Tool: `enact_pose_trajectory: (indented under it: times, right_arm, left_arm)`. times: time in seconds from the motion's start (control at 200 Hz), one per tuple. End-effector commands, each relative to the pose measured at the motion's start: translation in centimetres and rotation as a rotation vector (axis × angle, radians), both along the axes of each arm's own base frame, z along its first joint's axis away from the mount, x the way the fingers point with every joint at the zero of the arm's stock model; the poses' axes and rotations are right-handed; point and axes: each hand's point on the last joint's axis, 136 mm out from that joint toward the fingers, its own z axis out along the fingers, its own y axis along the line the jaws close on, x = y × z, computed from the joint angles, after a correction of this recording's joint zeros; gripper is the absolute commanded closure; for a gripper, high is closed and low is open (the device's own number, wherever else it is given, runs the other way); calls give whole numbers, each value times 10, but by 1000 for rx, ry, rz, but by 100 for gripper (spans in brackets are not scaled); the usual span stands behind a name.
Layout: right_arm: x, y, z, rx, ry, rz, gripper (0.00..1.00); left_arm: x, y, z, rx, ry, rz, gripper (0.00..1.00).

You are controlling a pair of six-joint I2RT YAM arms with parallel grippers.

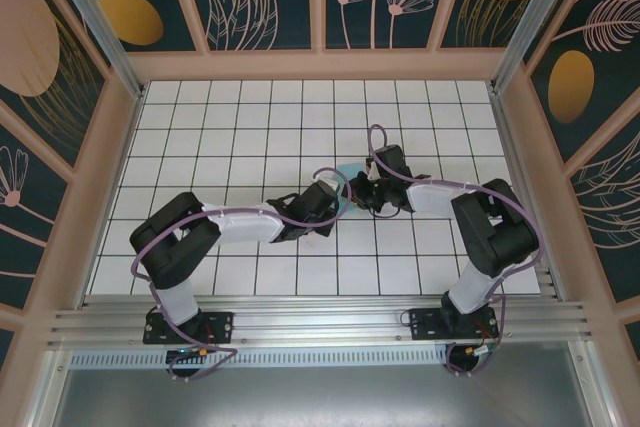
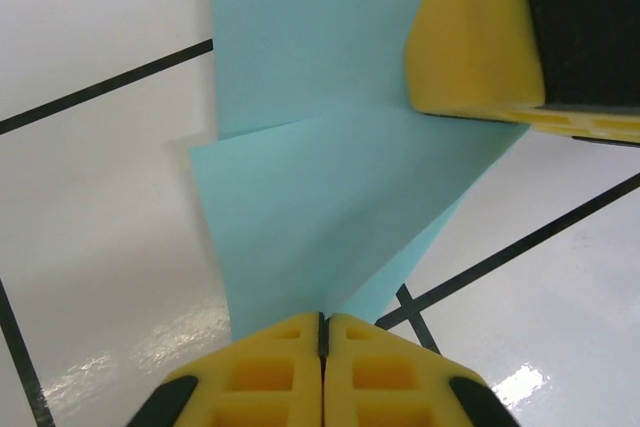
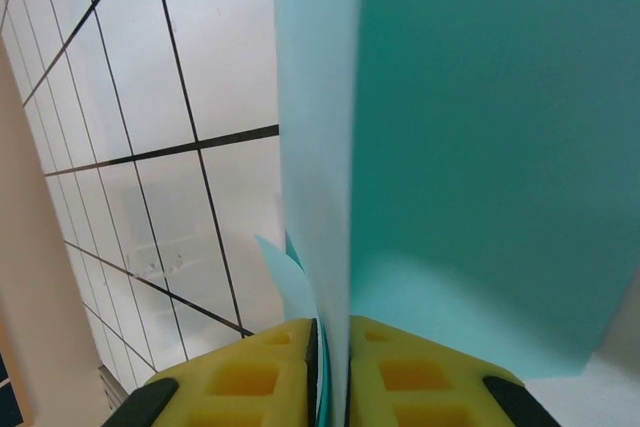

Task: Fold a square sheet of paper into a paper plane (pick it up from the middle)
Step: Fourth fold the wing at the center of the table.

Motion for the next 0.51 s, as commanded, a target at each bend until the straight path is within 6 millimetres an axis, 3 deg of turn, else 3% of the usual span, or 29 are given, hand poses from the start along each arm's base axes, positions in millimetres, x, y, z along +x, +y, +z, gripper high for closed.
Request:
enact_pose_trajectory:
  times: [0.0,0.34,0.5]
  right_arm:
    - [1,-4,2,-43,-16,11,79]
    - [3,-38,37,-64,-140,-53,59]
    - [-1,-51,50,-35,-188,-57,57]
  left_arm:
    - [0,-1,-5,11,-5,-4,95]
    - [-7,-12,-9,-88,77,-34,97]
    - [-8,-14,-3,-226,141,-43,96]
